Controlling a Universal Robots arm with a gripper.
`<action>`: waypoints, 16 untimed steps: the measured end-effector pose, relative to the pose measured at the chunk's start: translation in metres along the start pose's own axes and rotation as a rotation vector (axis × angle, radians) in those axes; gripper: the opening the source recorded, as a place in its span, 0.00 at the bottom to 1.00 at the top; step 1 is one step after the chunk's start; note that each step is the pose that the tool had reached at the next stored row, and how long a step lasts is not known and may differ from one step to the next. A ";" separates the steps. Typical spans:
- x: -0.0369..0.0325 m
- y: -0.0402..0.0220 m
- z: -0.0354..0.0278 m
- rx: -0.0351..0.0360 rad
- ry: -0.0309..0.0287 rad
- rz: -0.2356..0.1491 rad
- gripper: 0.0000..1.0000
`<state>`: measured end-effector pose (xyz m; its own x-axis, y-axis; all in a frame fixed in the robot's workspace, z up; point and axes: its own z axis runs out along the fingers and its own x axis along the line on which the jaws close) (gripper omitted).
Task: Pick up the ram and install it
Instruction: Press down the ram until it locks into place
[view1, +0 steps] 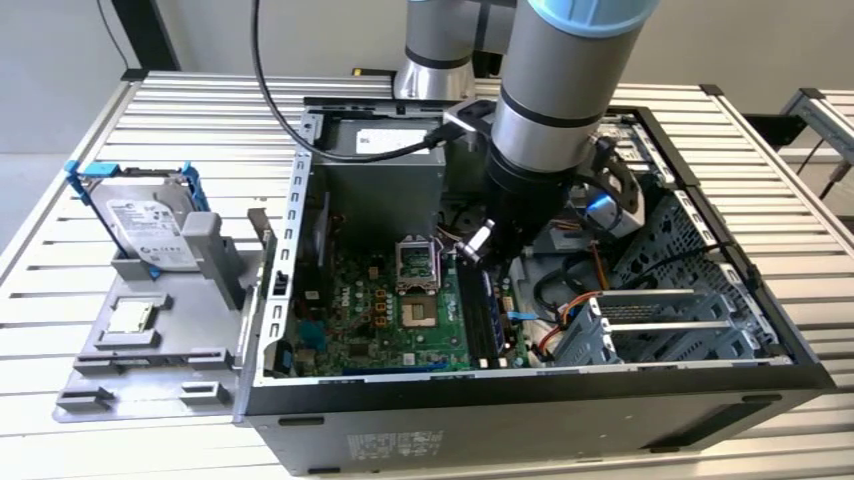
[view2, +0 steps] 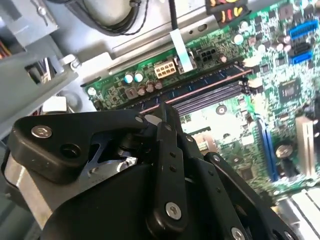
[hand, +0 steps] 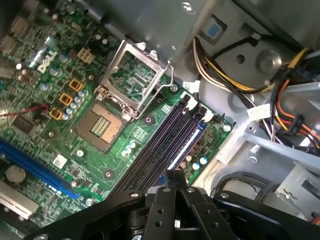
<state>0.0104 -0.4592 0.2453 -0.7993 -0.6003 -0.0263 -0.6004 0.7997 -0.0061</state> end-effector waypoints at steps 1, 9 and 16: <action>0.0000 0.0000 0.0000 -0.0005 -0.0001 -0.019 0.00; 0.0000 0.0000 0.0006 -0.0076 -0.0036 -0.154 0.00; 0.0000 0.0000 0.0007 -0.0097 -0.0037 -0.238 0.00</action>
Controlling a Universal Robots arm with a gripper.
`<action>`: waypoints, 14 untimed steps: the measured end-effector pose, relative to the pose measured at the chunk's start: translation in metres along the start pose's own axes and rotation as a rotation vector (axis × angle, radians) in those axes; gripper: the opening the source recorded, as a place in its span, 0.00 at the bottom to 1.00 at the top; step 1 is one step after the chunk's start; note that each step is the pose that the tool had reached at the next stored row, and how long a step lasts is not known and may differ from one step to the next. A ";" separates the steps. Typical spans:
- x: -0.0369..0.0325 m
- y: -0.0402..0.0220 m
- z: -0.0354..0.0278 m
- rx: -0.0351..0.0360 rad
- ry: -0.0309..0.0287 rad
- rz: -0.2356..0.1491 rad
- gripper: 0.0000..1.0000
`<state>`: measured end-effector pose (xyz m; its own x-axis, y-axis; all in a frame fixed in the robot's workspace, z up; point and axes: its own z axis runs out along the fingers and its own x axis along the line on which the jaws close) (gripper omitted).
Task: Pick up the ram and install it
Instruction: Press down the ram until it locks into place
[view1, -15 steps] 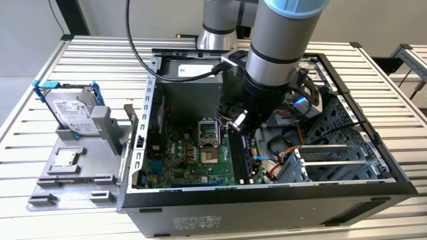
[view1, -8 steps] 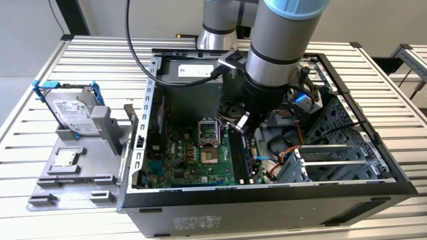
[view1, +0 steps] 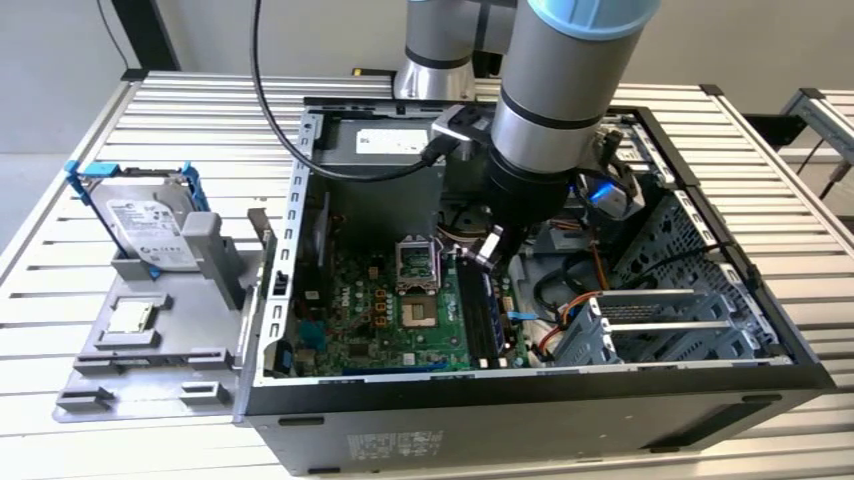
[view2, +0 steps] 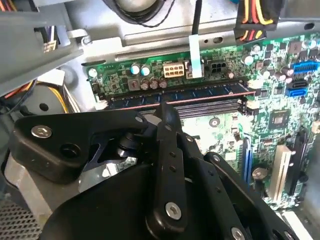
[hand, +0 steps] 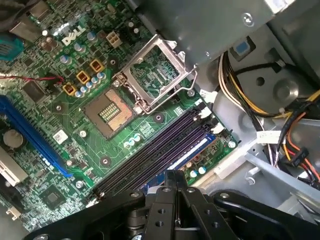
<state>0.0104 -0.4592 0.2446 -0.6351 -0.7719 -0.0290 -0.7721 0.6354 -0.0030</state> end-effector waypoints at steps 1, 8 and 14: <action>0.0000 0.0000 0.0000 -0.0004 0.0000 -0.015 0.00; 0.0000 0.0001 0.0000 -0.0019 -0.0025 -0.146 0.00; 0.0000 0.0000 0.0001 0.0054 -0.0109 -0.277 0.00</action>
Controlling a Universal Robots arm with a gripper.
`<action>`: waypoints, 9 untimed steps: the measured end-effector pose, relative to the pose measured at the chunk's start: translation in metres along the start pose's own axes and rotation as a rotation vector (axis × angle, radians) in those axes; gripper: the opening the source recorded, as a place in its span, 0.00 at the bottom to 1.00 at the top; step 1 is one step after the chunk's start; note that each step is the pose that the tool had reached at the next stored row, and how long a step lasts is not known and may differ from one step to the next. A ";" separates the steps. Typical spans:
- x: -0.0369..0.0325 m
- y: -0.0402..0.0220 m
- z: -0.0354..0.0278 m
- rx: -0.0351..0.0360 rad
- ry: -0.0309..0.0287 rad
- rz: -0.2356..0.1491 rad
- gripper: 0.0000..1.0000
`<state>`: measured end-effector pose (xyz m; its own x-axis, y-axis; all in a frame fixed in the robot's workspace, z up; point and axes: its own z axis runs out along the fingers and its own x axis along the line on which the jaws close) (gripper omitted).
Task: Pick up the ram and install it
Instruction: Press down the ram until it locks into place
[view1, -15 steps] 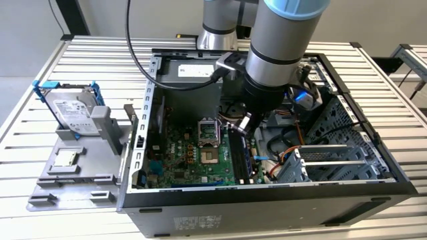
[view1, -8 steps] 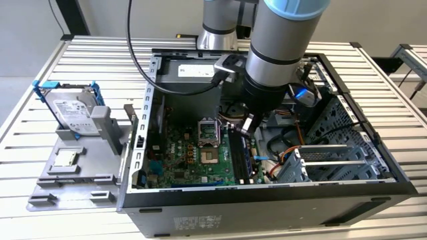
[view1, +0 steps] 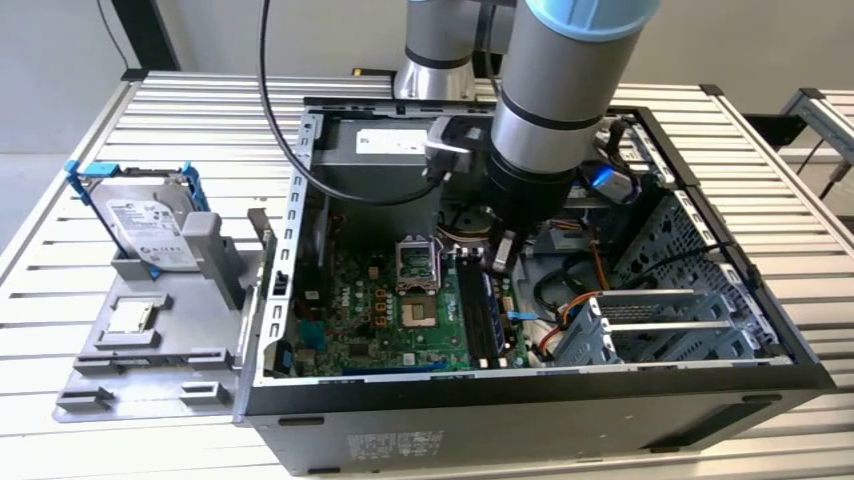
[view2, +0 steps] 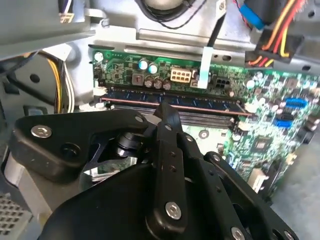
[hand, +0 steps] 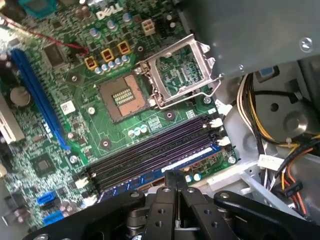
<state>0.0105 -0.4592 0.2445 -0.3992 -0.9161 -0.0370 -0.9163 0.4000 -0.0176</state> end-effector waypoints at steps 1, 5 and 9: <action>0.0000 0.0000 0.0000 0.0019 -0.0014 -0.019 0.00; 0.0000 0.0001 -0.0001 0.0012 -0.0036 -0.101 0.00; 0.0000 0.0001 0.0000 -0.0016 -0.0051 -0.177 0.00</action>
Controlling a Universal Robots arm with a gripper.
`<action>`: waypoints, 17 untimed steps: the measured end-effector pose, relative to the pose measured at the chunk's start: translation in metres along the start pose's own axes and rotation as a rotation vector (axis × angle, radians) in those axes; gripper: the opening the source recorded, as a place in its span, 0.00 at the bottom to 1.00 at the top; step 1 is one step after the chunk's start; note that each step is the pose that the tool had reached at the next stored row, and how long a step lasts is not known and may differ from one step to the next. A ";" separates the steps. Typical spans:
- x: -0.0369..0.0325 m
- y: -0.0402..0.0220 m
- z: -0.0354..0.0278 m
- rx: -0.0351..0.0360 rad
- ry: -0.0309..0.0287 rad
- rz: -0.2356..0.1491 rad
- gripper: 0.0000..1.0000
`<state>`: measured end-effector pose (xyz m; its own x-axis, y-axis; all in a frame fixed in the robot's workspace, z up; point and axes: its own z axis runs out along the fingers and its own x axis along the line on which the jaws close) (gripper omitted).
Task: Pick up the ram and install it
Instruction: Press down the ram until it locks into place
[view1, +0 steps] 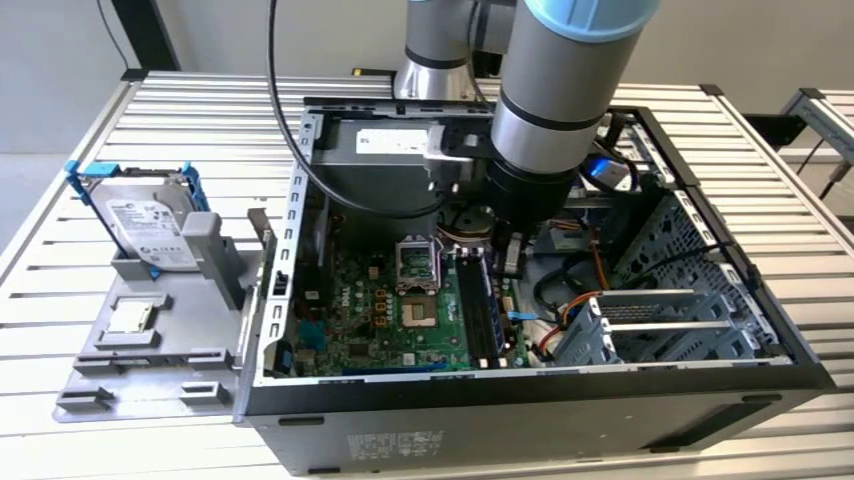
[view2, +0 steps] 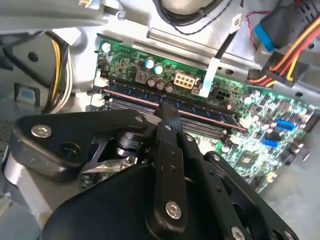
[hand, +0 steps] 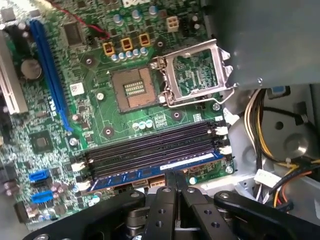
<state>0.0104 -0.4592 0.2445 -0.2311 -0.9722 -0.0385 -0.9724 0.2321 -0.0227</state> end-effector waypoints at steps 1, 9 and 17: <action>0.0000 0.0000 0.0000 -0.0006 -0.0003 -0.017 0.00; 0.0001 0.0001 0.0000 -0.0065 -0.0034 -0.172 0.00; 0.0006 0.0001 0.0012 -0.0100 -0.0058 -0.265 0.00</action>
<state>0.0102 -0.4597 0.2433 0.0315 -0.9988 -0.0383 -0.9993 -0.0306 -0.0229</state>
